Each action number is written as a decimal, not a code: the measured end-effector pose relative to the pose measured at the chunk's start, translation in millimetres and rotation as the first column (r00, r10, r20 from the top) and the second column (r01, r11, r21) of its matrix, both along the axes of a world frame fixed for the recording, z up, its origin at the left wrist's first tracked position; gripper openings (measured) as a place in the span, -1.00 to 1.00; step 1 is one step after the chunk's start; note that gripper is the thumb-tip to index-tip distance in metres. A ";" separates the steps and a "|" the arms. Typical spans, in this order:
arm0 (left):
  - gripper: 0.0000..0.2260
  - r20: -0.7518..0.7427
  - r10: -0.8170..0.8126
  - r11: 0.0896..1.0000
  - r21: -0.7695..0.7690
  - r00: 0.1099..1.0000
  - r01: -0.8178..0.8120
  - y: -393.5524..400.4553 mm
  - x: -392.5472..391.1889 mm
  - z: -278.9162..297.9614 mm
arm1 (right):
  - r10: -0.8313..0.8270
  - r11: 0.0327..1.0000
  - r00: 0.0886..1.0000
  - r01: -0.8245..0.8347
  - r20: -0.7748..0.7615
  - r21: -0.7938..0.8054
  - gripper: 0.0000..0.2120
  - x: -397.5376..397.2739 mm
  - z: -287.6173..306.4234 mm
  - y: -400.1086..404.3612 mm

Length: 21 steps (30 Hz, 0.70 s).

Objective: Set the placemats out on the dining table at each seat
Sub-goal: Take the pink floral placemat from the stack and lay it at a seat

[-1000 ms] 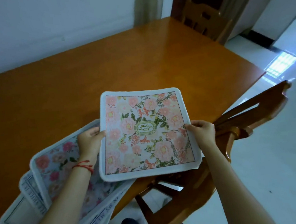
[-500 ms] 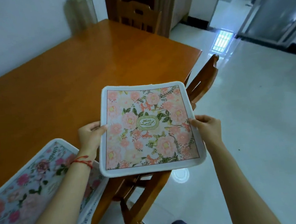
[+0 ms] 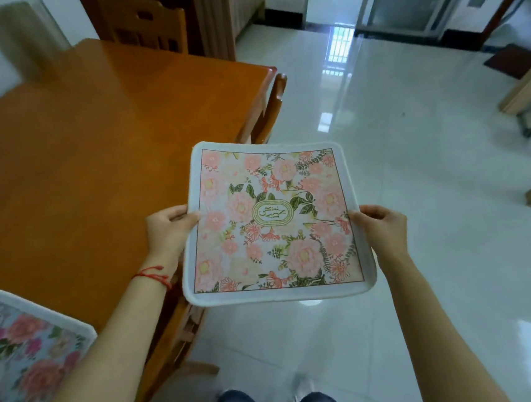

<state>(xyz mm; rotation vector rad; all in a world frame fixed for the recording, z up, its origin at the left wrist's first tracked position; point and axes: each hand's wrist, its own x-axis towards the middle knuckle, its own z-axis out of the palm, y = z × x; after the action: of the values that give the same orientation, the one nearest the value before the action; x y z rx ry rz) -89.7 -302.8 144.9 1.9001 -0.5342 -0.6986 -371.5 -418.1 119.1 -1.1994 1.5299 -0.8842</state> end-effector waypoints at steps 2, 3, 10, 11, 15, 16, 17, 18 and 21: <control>-0.73 -0.009 -0.043 0.999 0.020 0.999 0.043 -20.9 -26.1 -3.5 | -0.043 0.999 0.999 0.043 0.005 -0.003 -0.92 -31.0 -1.6 -8.9; -0.73 -0.013 -0.061 0.998 0.030 0.998 0.062 -30.7 -38.3 -4.9 | -0.067 0.998 0.998 0.067 0.008 0.000 -0.91 -45.6 -3.0 -13.1; -0.68 -0.026 -0.165 0.983 0.076 0.986 0.167 -95.6 -105.4 -11.3 | -0.203 0.979 0.979 0.203 -0.001 0.037 -0.91 -124.5 -11.8 -39.2; -0.68 -0.028 -0.182 0.980 0.075 0.983 0.183 -105.5 -112.6 -11.0 | -0.220 0.975 0.976 0.220 -0.006 0.038 -0.90 -131.7 -13.4 -44.3; -0.69 -0.034 -0.226 0.971 0.065 0.973 0.228 -150.4 -130.4 -12.3 | -0.269 0.962 0.963 0.269 -0.021 0.040 -0.91 -151.7 -19.0 -70.8; -0.68 -0.037 -0.234 0.970 0.066 0.972 0.236 -163.0 -133.5 -12.7 | -0.279 0.959 0.960 0.280 -0.022 0.041 -0.93 -154.7 -19.5 -79.9; -0.67 -0.038 -0.244 0.967 0.067 0.969 0.247 -175.8 -135.2 -13.6 | -0.288 0.957 0.957 0.289 -0.022 0.039 -0.94 -156.7 -19.6 -89.9; -0.68 -0.035 -0.258 0.964 0.063 0.965 0.260 -189.4 -136.7 -14.6 | -0.295 0.955 0.955 0.296 -0.020 0.037 -0.96 -158.2 -19.8 -101.1; -0.71 -0.032 -0.287 0.956 0.048 0.957 0.288 -230.7 -138.2 -15.9 | -0.319 0.947 0.948 0.319 -0.010 0.037 -0.96 -157.6 -20.0 -139.0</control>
<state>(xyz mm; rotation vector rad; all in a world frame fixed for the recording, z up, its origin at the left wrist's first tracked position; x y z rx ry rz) -227.8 -533.5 128.9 1.8780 -0.7941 -0.9313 -529.1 -557.2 99.1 -0.9396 1.7675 -1.0574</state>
